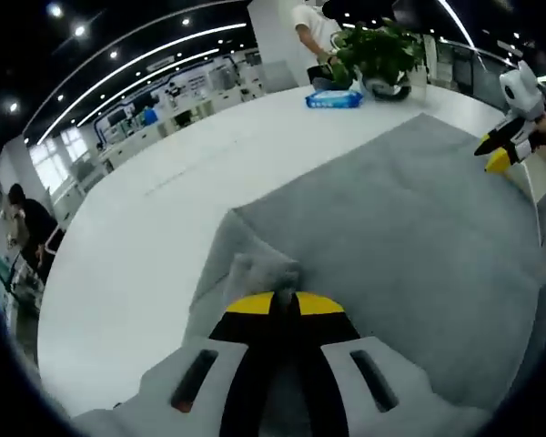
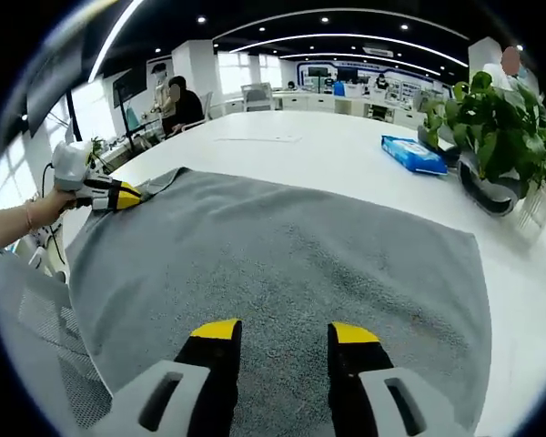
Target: Open the folded towel by lifting each exposed corner and separating the folded layers until the towel lies flat within the target outline without major curled edges
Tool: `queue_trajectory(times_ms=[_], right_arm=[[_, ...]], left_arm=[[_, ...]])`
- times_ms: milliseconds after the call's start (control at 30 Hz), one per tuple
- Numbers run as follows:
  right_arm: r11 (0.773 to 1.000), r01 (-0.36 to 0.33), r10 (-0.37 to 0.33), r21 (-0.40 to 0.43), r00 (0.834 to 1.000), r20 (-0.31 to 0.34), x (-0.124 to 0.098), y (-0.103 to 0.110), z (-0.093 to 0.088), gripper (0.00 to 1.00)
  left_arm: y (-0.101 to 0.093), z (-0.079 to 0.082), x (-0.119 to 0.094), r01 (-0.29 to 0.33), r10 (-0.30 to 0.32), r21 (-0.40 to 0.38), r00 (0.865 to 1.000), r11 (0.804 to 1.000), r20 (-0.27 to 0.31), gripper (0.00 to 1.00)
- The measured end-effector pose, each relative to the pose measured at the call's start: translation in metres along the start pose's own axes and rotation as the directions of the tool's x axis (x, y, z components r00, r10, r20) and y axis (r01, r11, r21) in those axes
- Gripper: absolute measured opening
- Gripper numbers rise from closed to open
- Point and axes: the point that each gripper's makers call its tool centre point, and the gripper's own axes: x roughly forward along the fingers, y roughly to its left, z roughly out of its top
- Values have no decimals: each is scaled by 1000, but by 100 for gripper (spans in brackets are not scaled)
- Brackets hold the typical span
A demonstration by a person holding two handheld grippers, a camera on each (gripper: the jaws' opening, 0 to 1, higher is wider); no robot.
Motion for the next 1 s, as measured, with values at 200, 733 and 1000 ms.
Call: queue_trajectory(times_ms=[200,733,1000], right_arm=[[1000,-1,1,-2,1000,-2,1,0,0,36],[1000,2,-2,-5,1000,-3,0,-2,0,36],[1000,7,-7,-3,1000,-7,0,-4,-1,36]], left_arm=[[24,10,-6,-62,63,-18,997,998,34,15],[60,34,-5,-103,102,45,994,994,29,1],[143,53,-22,-268,267,42,963,963,23,2]])
